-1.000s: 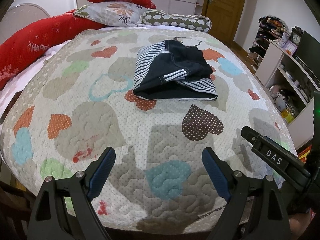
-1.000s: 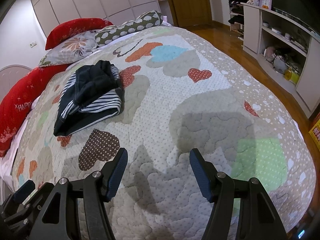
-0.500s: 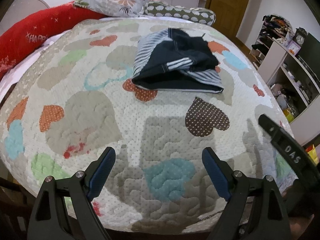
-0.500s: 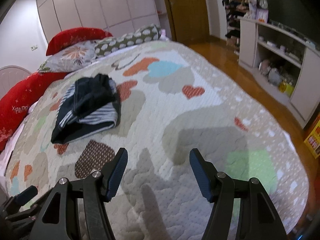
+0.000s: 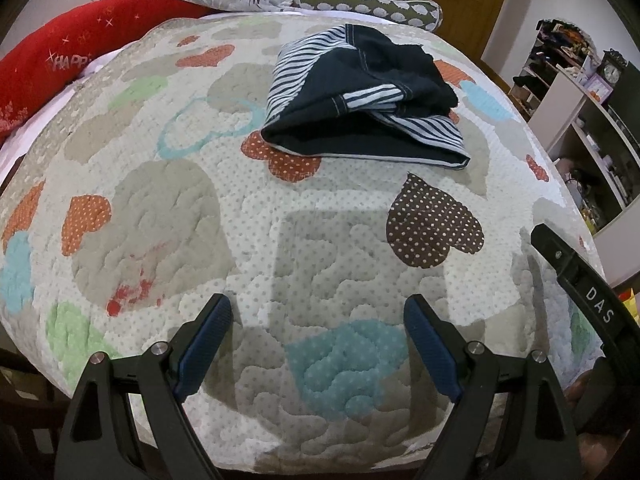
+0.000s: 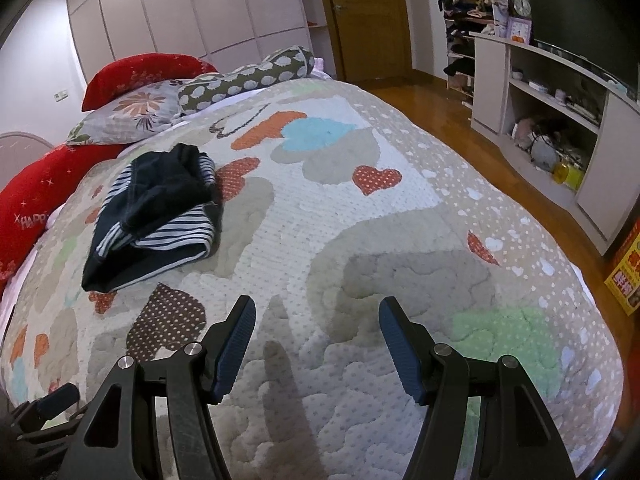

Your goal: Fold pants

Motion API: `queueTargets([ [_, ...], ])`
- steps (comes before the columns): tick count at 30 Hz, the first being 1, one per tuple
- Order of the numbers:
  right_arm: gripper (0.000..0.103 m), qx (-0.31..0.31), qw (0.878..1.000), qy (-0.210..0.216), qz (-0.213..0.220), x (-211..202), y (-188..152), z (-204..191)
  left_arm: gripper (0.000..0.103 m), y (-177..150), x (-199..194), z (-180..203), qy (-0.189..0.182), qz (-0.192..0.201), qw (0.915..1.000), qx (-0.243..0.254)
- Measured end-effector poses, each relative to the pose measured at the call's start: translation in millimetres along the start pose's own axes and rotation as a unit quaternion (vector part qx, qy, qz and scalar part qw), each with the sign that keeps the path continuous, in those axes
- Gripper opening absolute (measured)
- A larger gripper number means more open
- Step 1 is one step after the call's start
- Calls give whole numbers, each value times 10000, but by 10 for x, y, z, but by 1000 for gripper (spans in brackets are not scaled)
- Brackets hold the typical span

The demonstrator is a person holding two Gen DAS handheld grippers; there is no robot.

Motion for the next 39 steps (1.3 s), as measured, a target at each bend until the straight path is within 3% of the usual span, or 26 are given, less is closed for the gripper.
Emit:
queueTargets([
  [10,69,-25,10000,-14,-36,78,-31,28,94,14,69,11,10,-68,10000,-24],
  [13,70,-18,10000,-6,-33,81,-33,29,103,18,107,16,-141,-76,9998,-88],
  [29,71,-67,9999,126,33,103,-7,37,103,113,164,68,21,91,9999,-102],
  [35,71,-149,9996,106,237,11,47,80,103,386,-175,103,-210,730,9970,-118],
  [39,71,-279,9986,42,458,-69,136,73,103,518,-67,140,-69,474,9988,97],
])
Point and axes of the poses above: each gripper's, at about its wrist camera, not at the fingertips, and x roughly the way its jaws point, z to its right, y to its top, the point moved 6 cm from there along x, roughly the way its jaws point, and after that the axes turned 4 degrees about y, right-handed, at the moved point
